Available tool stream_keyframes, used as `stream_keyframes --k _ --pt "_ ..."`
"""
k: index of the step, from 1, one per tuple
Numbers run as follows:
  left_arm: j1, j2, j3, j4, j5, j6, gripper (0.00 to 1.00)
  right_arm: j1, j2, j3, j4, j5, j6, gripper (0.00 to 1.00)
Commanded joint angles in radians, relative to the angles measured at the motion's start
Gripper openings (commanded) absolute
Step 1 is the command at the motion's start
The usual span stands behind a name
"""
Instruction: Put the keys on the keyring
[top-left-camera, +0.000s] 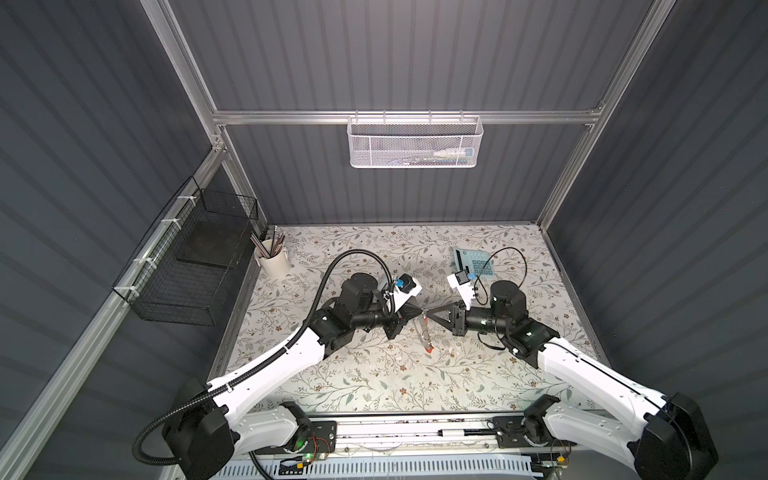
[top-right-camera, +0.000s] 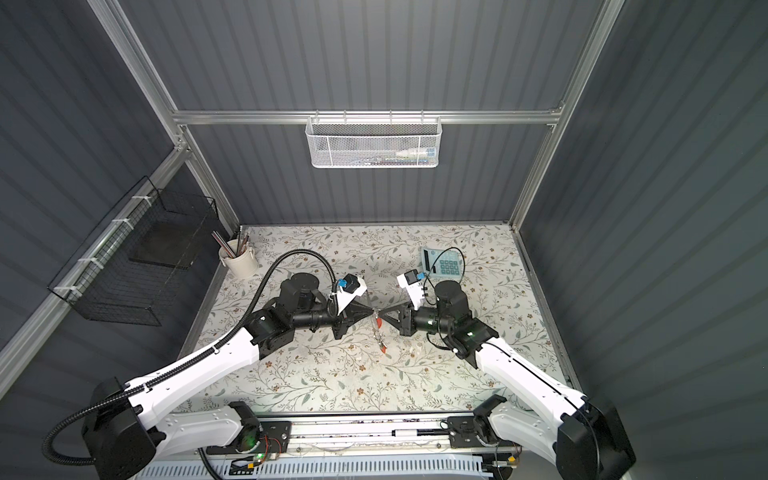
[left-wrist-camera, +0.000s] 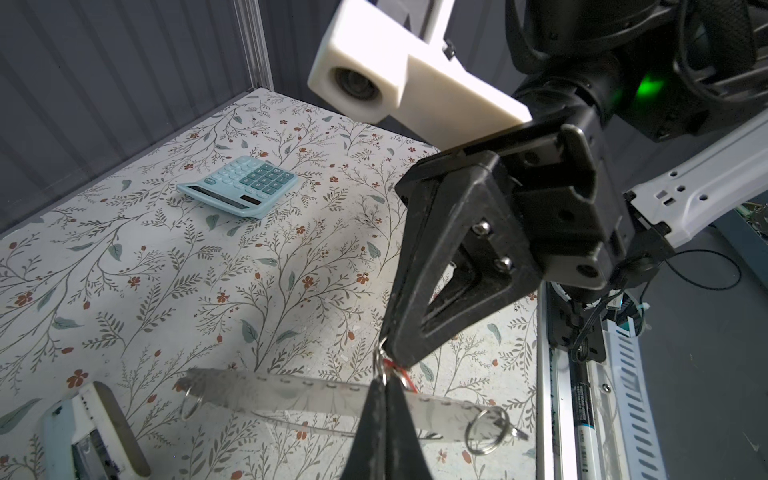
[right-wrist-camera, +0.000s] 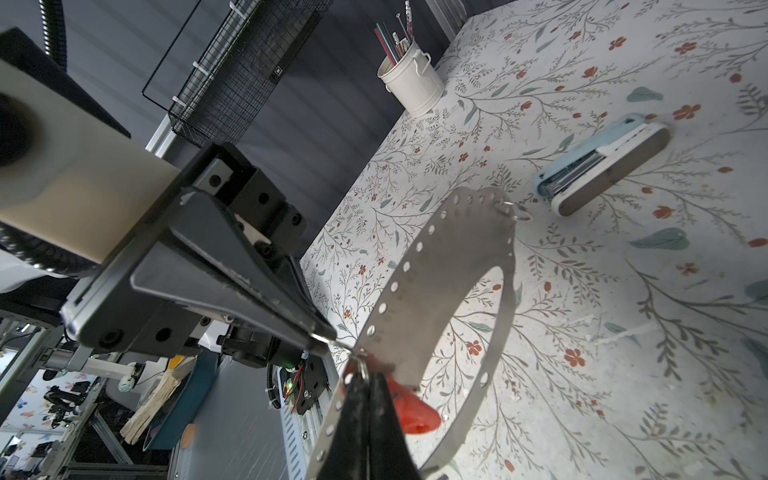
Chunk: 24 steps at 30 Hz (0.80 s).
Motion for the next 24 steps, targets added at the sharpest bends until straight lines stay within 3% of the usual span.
stream_keyframes --k 1,15,24 --pt "-0.015 -0.038 0.005 0.085 0.036 -0.012 0.0 -0.021 0.03 0.022 -0.045 0.024 0.025 0.0" --pt "-0.018 -0.009 -0.048 0.281 0.005 -0.097 0.0 -0.029 0.1 0.036 0.003 -0.109 0.053 0.0" --pt "-0.02 0.01 -0.086 0.406 0.005 -0.158 0.0 -0.068 0.06 0.024 -0.013 -0.122 0.037 0.09"
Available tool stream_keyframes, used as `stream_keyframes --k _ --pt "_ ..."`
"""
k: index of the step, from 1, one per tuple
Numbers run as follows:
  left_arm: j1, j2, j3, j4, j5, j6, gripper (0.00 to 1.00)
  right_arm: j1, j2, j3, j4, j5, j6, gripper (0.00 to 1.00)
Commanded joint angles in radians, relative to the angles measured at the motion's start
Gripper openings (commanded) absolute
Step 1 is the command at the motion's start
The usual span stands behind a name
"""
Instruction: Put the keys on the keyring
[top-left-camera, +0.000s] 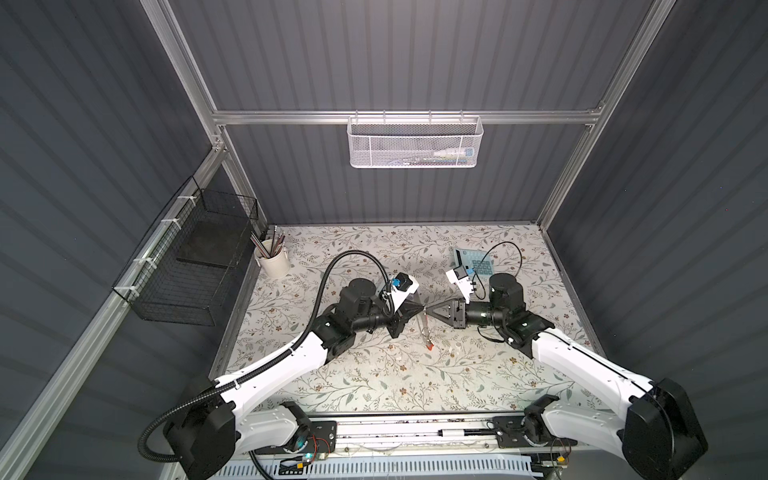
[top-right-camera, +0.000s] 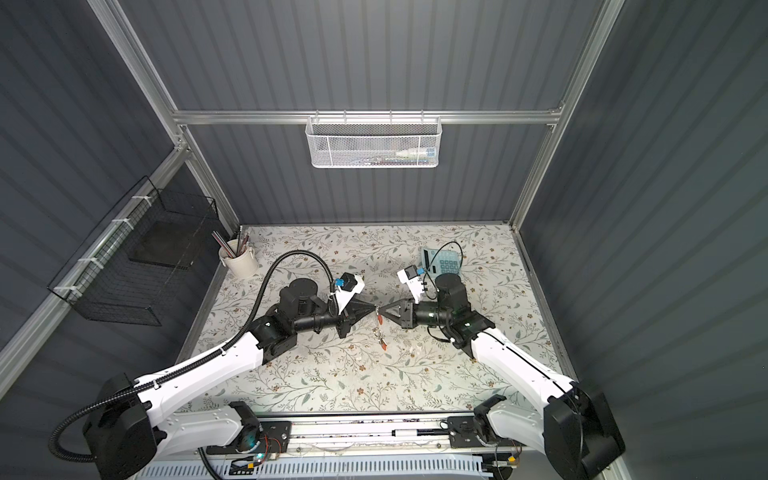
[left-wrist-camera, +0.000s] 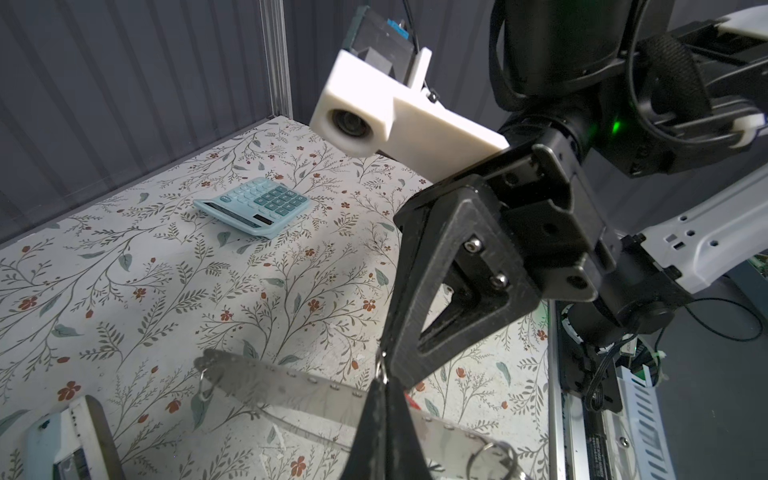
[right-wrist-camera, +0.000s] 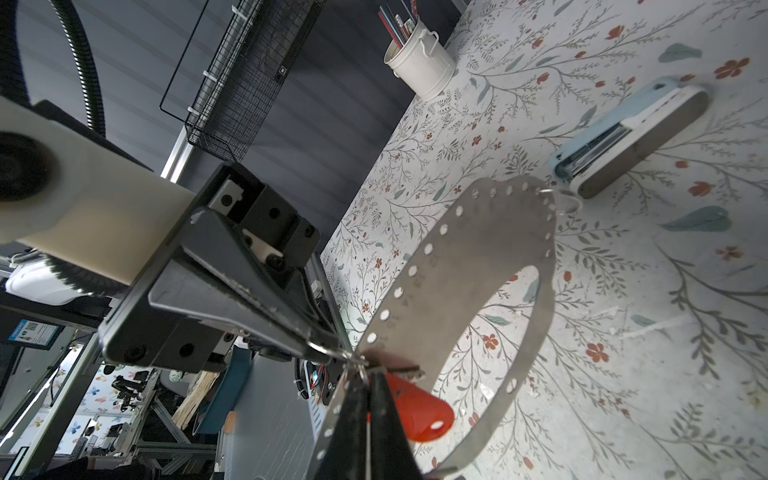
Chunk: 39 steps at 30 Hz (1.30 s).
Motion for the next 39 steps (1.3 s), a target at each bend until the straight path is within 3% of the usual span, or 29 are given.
stream_keyframes --k 1,12,24,32,39 --pt "-0.013 -0.007 0.002 0.177 0.03 -0.041 0.0 -0.012 -0.017 -0.01 -0.037 0.007 -0.012 0.11" --pt "-0.014 -0.005 -0.016 0.216 0.028 -0.071 0.0 -0.033 -0.055 -0.019 -0.047 0.017 -0.018 0.16" --pt "-0.013 0.004 -0.024 0.256 0.013 -0.101 0.0 -0.077 -0.134 -0.058 -0.067 0.106 -0.06 0.3" --pt "-0.012 0.01 -0.02 0.292 -0.014 -0.111 0.0 -0.13 -0.198 -0.093 -0.103 0.166 -0.084 0.48" --pt "-0.012 0.002 -0.017 0.291 -0.051 -0.115 0.0 -0.189 -0.279 -0.132 -0.159 0.259 -0.136 0.71"
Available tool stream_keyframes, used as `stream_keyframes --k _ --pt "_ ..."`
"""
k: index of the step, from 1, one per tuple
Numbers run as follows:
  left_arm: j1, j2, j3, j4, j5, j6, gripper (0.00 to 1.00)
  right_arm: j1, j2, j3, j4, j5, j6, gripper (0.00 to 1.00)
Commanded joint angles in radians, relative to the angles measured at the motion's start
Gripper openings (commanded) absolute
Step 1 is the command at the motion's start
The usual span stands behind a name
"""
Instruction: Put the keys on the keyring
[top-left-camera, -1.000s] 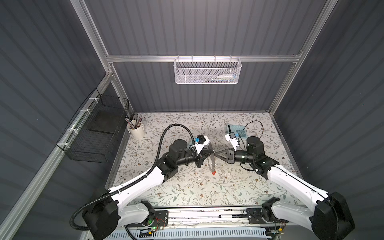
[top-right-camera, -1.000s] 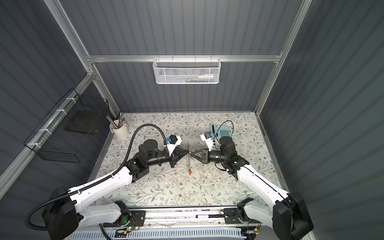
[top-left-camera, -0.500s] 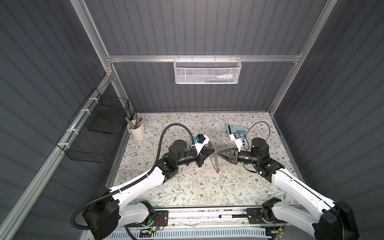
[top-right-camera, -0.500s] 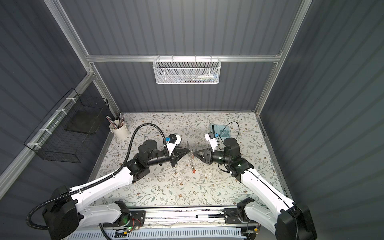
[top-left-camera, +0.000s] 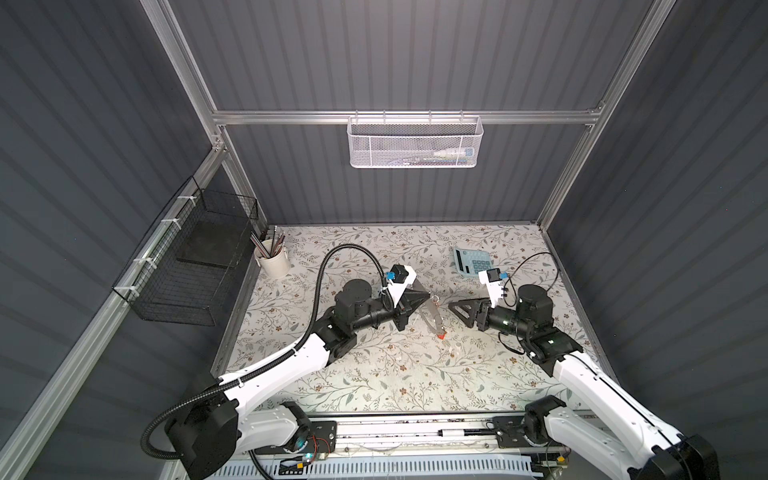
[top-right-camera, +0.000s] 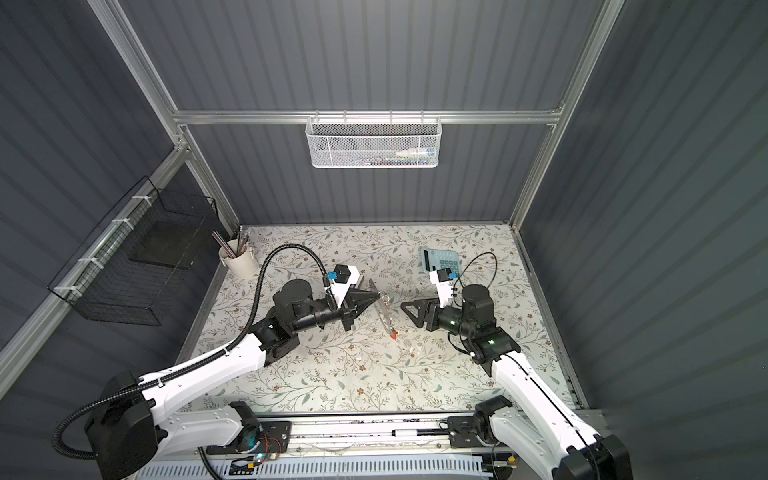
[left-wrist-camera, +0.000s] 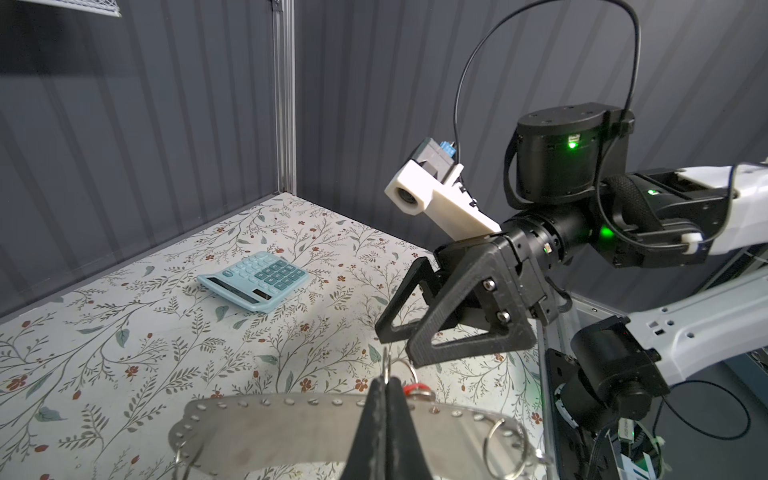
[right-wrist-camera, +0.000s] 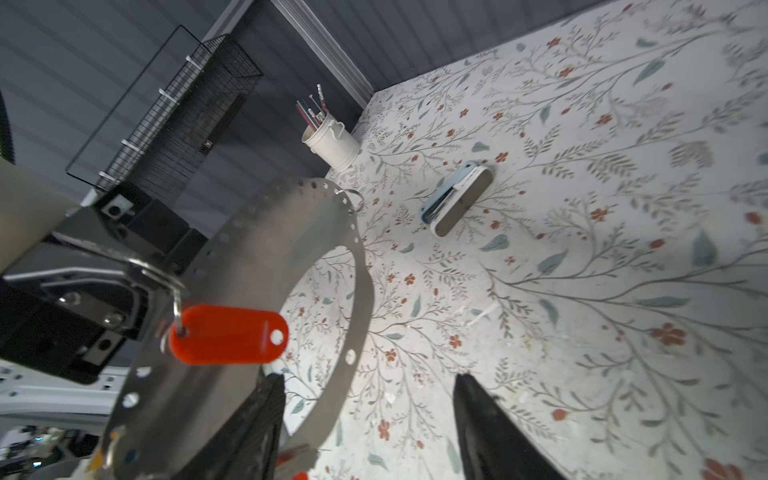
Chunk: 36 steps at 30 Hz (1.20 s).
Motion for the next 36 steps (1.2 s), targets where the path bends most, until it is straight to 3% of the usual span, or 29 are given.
stream_keyframes --k 1,5,9,12,18,21,30,36 --pt "-0.005 -0.01 0.006 0.043 -0.033 -0.01 0.0 -0.03 -0.03 -0.015 -0.047 0.062 -0.045 0.73" --pt "-0.004 -0.017 0.012 0.029 -0.039 -0.01 0.0 -0.066 -0.078 -0.026 -0.078 0.08 -0.067 0.79" --pt "-0.003 -0.011 0.026 0.021 -0.035 -0.02 0.0 -0.093 -0.154 -0.044 -0.09 0.126 -0.085 0.94" --pt "-0.001 -0.003 0.031 0.03 -0.02 -0.038 0.0 -0.103 -0.192 -0.059 -0.054 0.157 -0.067 0.99" --pt "0.001 0.009 0.031 0.083 0.013 -0.086 0.0 -0.104 -0.19 -0.051 0.103 0.147 0.001 0.99" --pt "0.004 0.021 0.042 0.106 0.061 -0.104 0.0 -0.103 -0.18 -0.041 0.195 0.085 0.036 0.99" --pt "0.027 0.081 0.046 0.272 0.12 -0.229 0.0 -0.096 -0.132 -0.013 0.365 -0.141 0.099 0.84" --pt "0.069 0.168 0.084 0.381 0.177 -0.329 0.0 -0.091 -0.02 0.028 0.518 -0.301 0.178 0.72"
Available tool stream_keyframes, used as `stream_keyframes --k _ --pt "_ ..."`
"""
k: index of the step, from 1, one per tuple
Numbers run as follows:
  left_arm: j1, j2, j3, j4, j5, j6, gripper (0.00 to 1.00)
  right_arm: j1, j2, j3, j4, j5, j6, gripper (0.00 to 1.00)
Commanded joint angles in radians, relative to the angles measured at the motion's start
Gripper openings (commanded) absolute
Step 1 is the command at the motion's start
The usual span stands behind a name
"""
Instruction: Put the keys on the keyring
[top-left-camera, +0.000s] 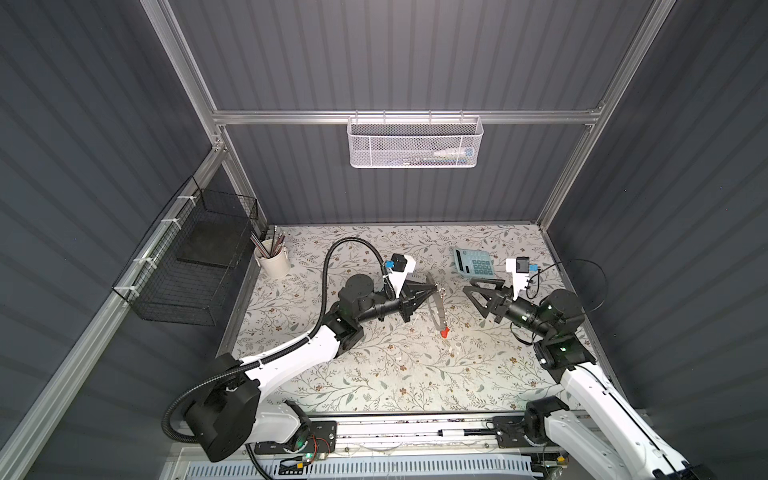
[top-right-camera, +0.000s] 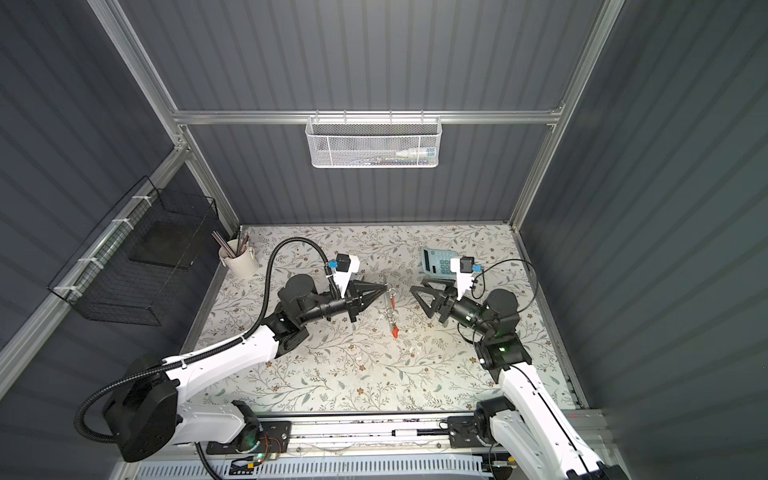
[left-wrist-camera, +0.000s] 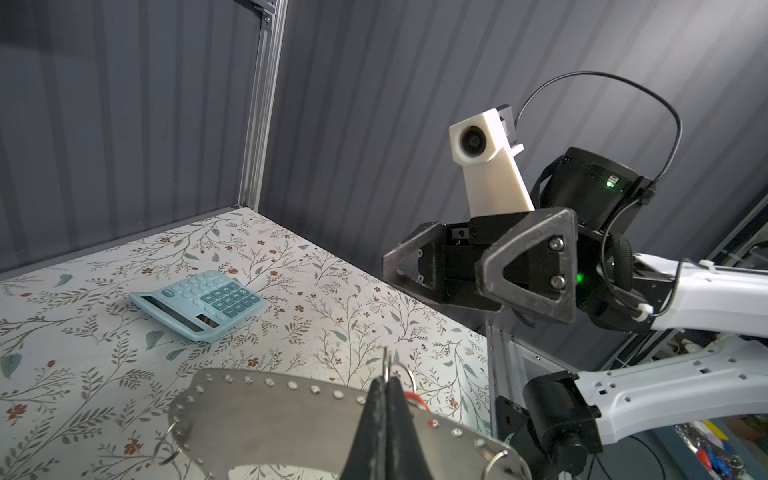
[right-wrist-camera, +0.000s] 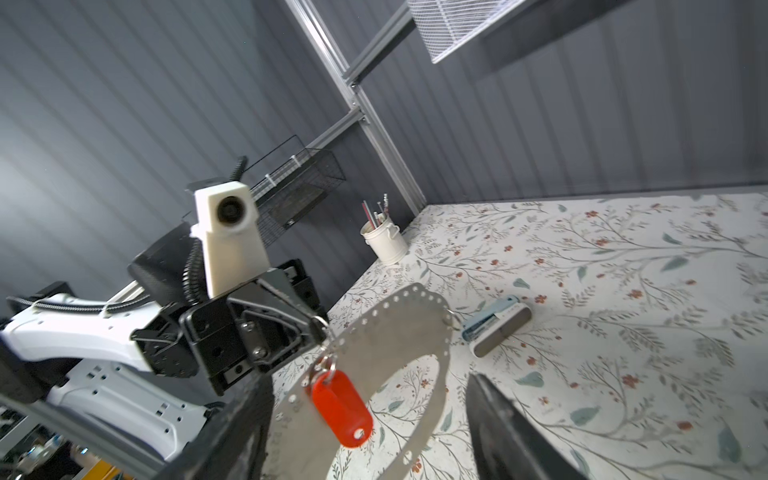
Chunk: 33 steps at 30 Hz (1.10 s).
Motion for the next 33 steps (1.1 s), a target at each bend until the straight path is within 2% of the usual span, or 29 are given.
stream_keyframes --k 1,4,8,10,14,18,27,33 --pt "0.035 0.039 0.059 0.151 0.072 -0.096 0.0 0.006 0.06 0.043 0.165 -0.131 0.067 0.69" --pt "0.062 0.082 0.079 0.216 0.121 -0.153 0.0 0.007 0.149 0.094 0.202 -0.181 0.094 0.53" --pt "0.072 0.12 0.113 0.225 0.167 -0.167 0.0 0.009 0.245 0.147 0.262 -0.208 0.137 0.47" --pt "0.072 0.133 0.136 0.212 0.171 -0.171 0.0 0.012 0.28 0.182 0.271 -0.216 0.14 0.38" --pt "0.074 0.155 0.15 0.247 0.166 -0.195 0.0 0.022 0.351 0.227 0.276 -0.223 0.144 0.29" --pt "0.075 0.18 0.179 0.254 0.174 -0.198 0.0 0.028 0.382 0.247 0.314 -0.234 0.174 0.26" --pt "0.078 0.219 0.205 0.293 0.195 -0.23 0.0 0.041 0.39 0.24 0.285 -0.235 0.153 0.24" --pt "0.078 0.222 0.205 0.311 0.196 -0.246 0.0 0.043 0.395 0.245 0.266 -0.236 0.141 0.18"
